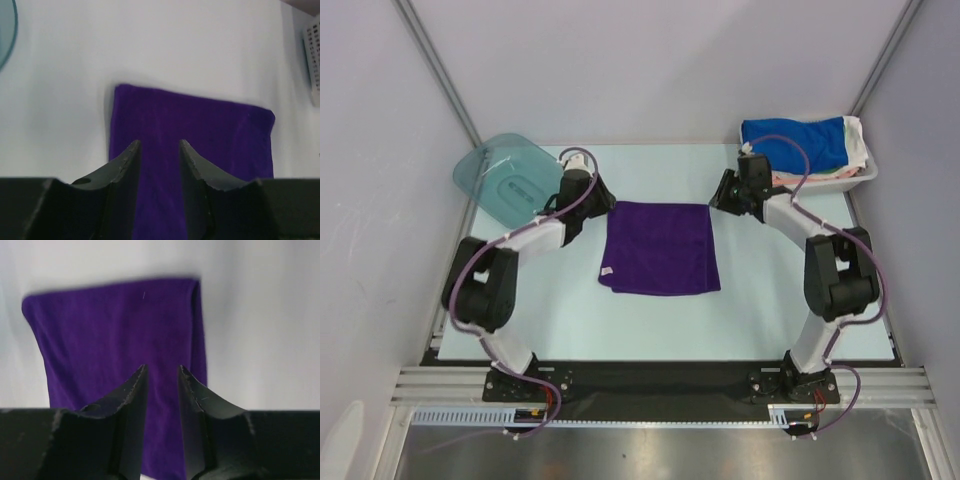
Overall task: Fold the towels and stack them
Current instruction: Fold the towel
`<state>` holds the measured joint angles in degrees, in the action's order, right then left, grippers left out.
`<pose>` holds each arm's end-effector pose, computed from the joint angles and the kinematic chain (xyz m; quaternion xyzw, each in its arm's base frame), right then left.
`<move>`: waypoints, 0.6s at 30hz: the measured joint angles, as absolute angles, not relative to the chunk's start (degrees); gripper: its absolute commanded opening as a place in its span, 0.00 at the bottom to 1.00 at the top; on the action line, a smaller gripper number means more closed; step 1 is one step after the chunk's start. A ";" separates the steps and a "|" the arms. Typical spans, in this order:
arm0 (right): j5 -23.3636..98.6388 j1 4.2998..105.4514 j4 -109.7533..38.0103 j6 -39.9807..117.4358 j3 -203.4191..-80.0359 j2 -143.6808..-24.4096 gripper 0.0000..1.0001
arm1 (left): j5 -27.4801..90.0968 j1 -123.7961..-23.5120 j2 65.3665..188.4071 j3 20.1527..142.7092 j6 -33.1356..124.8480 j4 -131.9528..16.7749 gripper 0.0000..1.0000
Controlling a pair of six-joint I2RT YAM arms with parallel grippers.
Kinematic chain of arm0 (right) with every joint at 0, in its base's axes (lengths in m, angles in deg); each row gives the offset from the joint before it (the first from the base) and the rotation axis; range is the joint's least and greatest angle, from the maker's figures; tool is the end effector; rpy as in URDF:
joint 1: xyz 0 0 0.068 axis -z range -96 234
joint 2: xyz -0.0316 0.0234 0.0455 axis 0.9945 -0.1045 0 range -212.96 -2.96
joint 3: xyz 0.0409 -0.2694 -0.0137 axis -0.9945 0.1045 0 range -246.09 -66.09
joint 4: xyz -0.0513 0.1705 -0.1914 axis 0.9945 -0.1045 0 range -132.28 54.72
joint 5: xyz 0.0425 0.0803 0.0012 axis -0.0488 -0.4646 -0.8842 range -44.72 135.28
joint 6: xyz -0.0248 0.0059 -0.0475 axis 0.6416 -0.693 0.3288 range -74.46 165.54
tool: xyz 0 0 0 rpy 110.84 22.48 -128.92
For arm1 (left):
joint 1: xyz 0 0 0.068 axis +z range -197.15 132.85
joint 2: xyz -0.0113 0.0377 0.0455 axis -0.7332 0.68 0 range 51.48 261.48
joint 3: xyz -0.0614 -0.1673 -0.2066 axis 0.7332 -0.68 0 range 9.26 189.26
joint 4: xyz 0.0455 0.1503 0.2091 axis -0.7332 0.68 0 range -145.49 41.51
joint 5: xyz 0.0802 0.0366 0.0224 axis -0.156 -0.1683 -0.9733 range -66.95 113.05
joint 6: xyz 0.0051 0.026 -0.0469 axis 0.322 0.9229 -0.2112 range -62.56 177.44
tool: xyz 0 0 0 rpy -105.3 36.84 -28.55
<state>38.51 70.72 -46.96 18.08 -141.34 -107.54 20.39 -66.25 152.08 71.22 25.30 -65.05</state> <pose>0.3998 0.0987 0.2295 0.0878 0.9045 0.1944 0.3693 0.3721 -0.1269 0.2137 -0.1095 0.8548 -0.2011 0.4656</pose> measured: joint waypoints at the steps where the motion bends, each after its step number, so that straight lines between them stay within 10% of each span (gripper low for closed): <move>1: 39.13 69.43 -47.37 18.08 -138.52 -105.13 0.32 | 19.17 -67.58 149.26 69.23 24.95 -64.37 0.41; 18: 45.84 57.09 -50.06 16.02 -107.63 -79.26 0.29 | 12.76 -74.62 132.12 42.15 19.35 -56.57 0.49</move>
